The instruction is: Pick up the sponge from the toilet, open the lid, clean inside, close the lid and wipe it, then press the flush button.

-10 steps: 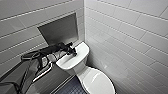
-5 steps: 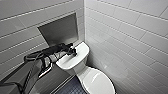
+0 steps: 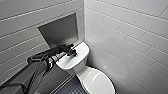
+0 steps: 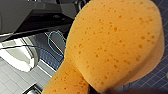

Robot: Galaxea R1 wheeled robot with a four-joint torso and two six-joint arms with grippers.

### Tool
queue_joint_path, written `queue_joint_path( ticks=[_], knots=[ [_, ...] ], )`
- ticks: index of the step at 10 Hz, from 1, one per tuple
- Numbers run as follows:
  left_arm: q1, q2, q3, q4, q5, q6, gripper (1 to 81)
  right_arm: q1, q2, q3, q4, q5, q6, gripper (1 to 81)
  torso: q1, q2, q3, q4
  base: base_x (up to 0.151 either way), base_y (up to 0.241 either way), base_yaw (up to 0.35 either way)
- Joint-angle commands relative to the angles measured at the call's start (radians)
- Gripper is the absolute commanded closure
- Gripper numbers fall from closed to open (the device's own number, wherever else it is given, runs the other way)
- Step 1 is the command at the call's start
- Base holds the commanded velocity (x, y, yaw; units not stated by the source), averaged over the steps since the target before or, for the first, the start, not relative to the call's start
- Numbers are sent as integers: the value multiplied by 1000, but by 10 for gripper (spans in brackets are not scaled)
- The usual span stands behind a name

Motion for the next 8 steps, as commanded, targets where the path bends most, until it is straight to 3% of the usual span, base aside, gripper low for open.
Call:
queue_joint_path(
  ticks=[1,8],
  knots=[
    [-140,-13,-26,56,27,15,811,-22,-16,3,-18,-80,1,811,0,0,0,0,0,0,0],
    [-169,-1,-18,51,37,15,811,-23,12,-40,-18,-82,1,811,0,0,0,0,0,0,0]
  ],
)
